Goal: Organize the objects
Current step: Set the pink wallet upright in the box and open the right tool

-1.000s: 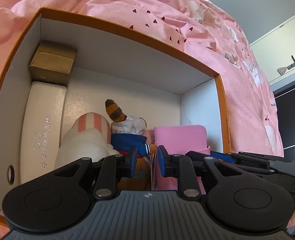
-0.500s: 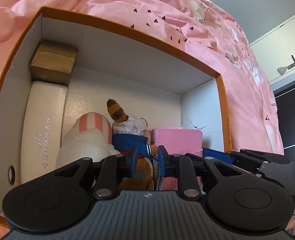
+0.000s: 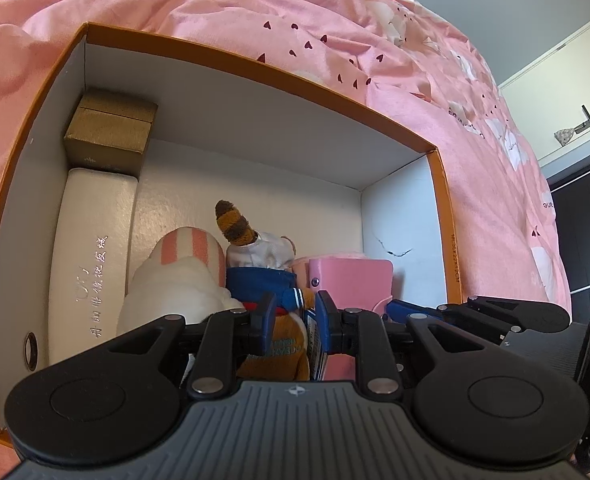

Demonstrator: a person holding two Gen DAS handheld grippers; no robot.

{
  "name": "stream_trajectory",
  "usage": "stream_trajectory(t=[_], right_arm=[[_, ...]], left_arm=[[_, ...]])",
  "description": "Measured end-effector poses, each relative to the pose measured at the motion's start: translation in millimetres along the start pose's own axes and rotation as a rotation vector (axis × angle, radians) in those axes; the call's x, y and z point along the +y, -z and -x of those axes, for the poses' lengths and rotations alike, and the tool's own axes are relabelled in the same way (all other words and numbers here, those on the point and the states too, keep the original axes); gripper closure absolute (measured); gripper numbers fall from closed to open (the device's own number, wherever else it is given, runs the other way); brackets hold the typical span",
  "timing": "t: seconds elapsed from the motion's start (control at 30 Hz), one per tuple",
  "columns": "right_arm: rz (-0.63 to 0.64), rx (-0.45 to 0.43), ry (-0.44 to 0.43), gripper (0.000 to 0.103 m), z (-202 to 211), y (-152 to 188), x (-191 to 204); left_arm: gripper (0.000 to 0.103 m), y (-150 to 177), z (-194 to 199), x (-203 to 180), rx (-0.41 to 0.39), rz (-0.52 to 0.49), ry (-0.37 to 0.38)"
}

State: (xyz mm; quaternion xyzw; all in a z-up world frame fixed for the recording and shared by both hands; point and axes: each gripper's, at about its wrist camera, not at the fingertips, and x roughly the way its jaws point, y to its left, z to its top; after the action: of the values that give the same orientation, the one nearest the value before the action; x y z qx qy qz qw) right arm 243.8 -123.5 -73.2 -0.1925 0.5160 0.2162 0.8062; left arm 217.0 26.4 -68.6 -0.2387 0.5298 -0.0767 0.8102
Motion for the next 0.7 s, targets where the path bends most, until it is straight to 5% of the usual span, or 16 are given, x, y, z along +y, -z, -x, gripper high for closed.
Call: stream_trajectory(t=[0.4,0.7], right_arm=[[0.027,0.024,0.024,0.079,-8,1,5],[-0.019,-0.126,0.070,0.079,36,18,6]], left_arm=[[0.076,15,22,-18,-0.080,-0.105,-0.041],[0.076,37,62,-45,-0.194,-0.257,-0.069]])
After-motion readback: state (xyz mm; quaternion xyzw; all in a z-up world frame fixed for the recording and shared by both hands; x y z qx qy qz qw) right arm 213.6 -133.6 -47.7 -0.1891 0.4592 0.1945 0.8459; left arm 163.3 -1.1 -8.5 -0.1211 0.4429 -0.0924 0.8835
